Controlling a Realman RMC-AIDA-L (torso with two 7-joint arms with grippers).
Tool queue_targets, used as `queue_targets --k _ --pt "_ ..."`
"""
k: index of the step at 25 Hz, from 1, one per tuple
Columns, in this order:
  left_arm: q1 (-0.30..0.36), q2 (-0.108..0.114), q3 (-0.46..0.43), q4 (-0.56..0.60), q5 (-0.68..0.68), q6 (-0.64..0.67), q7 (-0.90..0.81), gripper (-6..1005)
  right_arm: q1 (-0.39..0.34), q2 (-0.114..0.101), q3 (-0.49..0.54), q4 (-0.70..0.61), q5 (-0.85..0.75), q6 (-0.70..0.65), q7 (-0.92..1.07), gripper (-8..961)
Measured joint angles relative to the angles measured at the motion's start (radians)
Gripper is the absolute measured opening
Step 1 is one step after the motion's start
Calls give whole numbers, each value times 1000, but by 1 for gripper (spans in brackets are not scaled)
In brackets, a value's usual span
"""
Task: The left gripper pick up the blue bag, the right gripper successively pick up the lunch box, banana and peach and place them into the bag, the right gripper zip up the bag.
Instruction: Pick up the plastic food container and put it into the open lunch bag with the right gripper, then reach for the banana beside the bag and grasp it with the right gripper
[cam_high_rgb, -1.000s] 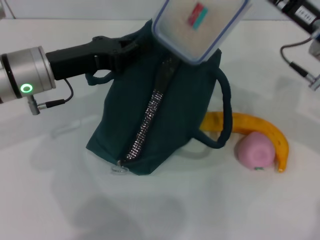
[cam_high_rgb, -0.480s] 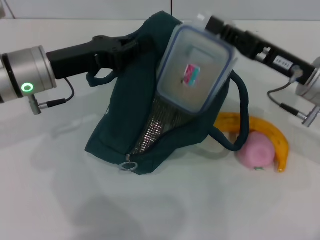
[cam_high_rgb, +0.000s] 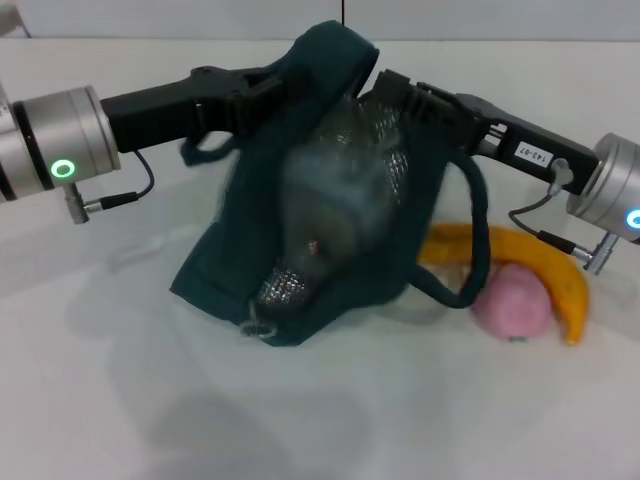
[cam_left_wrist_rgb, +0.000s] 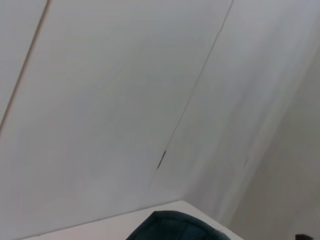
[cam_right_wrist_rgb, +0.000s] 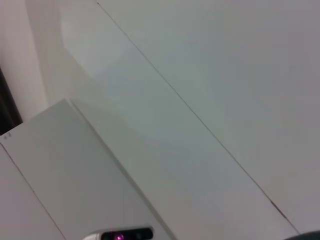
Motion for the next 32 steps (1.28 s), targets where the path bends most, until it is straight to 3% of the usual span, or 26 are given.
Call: queue_targets --k 2,6,9,12,14,15,16,17,20,23,29,32 --pt "6 -1 -4 0 0 -1 2 41 -7 0 0 -11 2 1 -14 144" --pt "16 0 -6 1 -1 -1 3 41 -25 -15 6 -31 -9 -12 -58 316" --pt "37 1 -7 10 -2 1 3 41 -77 -66 24 -111 -40 -42 -73 415" --pt "47 3 -7 11 -2 2 4 41 -179 -141 84 -271 -99 -17 -45 500" --pt "50 4 -7 11 -1 4 9 41 -263 -181 180 -391 -217 58 23 556" --pt "54 4 -6 13 -1 6 16 41 -304 -188 262 -478 -361 124 112 584" --pt "54 4 -6 13 -1 6 16 42 -304 -188 262 -478 -361 124 112 605" --pt "56 4 -6 14 1 7 22 42 -320 -182 311 -534 -478 161 177 625" --pt "57 5 -6 11 6 5 32 42 -331 -134 434 -688 -851 204 386 687" --pt "51 5 -4 7 8 0 45 42 -294 -99 482 -833 -1141 162 564 697" --pt "39 3 -6 7 7 -1 60 42 -118 -82 481 -912 -1438 -11 798 682" --pt "38 3 -7 7 4 -1 60 42 -34 -54 474 -917 -1583 -47 854 682"
